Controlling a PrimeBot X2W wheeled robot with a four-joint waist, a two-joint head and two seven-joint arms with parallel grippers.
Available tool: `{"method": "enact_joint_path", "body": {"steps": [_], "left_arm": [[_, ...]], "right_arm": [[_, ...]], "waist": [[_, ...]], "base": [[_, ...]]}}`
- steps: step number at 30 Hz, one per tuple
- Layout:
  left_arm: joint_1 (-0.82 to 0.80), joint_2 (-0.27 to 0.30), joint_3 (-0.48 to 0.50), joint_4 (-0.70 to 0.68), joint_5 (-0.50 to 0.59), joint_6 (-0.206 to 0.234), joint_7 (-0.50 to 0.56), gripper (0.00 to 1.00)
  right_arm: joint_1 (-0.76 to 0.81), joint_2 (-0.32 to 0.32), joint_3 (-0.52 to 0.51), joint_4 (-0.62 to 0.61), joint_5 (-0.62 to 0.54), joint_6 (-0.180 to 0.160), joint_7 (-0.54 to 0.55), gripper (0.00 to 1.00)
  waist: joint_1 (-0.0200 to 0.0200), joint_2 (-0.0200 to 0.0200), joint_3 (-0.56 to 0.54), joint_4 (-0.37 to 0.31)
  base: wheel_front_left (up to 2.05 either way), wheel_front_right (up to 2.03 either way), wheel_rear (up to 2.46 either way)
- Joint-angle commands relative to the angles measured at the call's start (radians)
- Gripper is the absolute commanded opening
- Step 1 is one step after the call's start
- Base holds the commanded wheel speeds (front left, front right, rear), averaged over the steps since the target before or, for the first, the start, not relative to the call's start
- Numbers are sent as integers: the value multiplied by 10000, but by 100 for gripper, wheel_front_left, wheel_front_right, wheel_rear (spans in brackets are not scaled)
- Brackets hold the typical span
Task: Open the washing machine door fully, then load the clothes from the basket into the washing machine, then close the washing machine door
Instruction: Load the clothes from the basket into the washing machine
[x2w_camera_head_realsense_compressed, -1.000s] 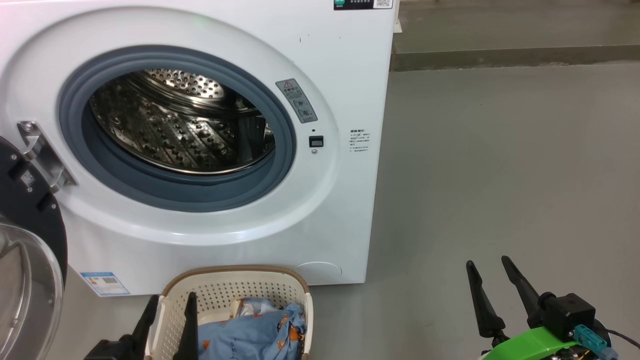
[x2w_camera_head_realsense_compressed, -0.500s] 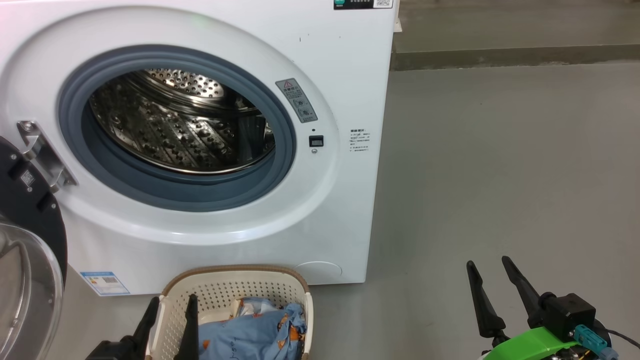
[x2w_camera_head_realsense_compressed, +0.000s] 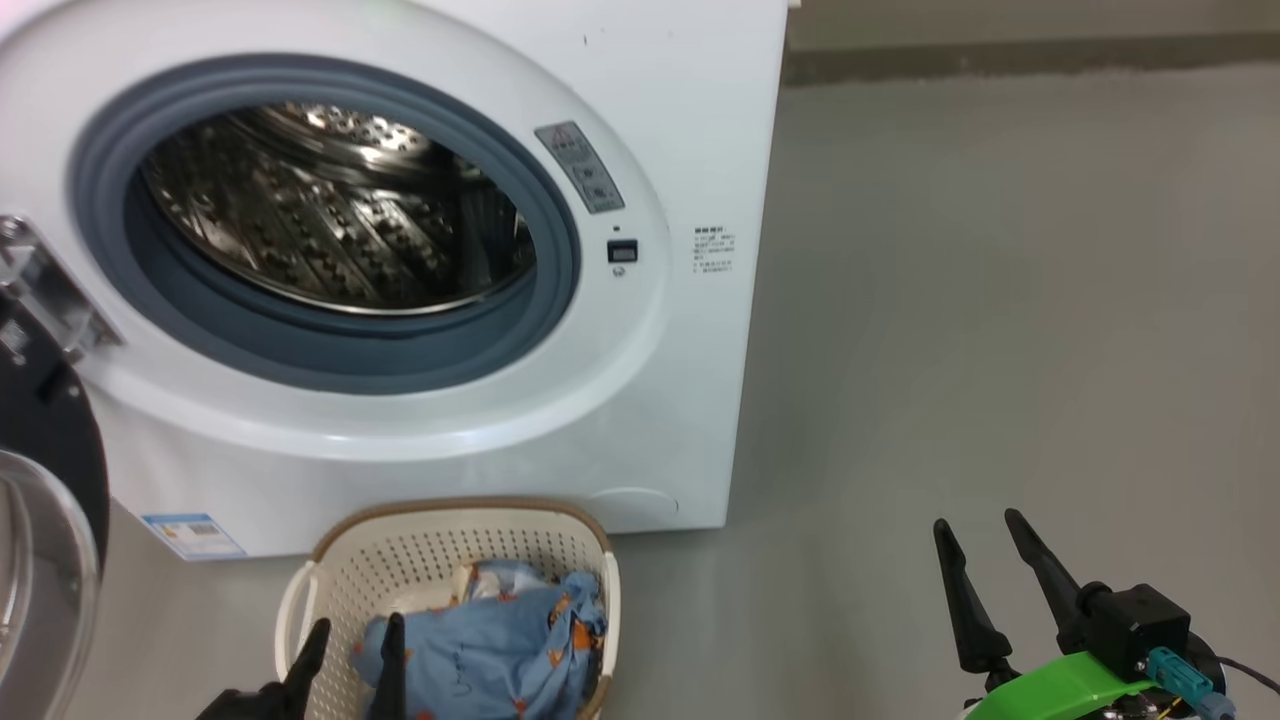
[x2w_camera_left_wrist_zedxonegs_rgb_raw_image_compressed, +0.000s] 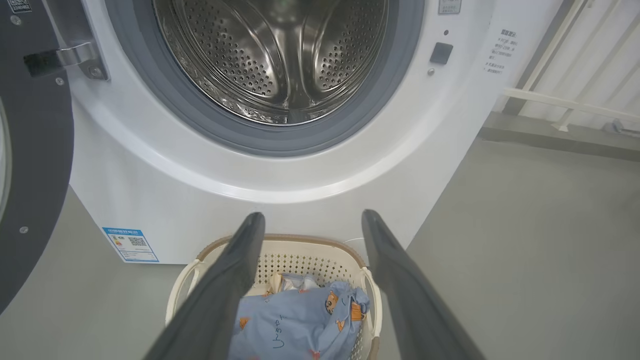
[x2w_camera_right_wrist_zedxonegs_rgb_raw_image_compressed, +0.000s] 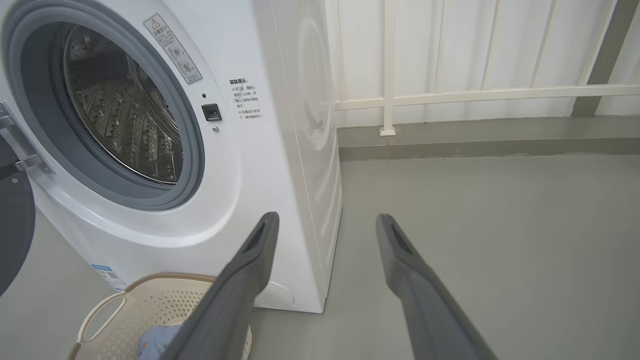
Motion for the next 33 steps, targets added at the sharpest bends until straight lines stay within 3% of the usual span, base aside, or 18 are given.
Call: {"method": "enact_joint_path", "body": {"steps": [1,14,25,33], "left_arm": [[-616,86,217,98,-7,-15,-65,100],[-2628,194,-159,2751,101,-15,-65,100],[-4788,980,-579,5506,-310,-15,-65,100],[-6237,1529,-1398,7829,-1105,-15,190,100]], "right_arm": [[-401,-33,201,-295,-155,29,-122,100],[-1143,-106,45,-687,-563,29,-122,100],[-1773,-97,-24,-1105,-645,29,-122,100],[-2016,-62,27,-1285,-647,29,-122,100]], "waist": [[0,0,648,-170],[0,0,3282,-952],[0,0,5259,-1928],[0,0,6298,-2504]], "base": [[0,0,0],[0,0,0],[0,0,0],[0,0,0]]}}
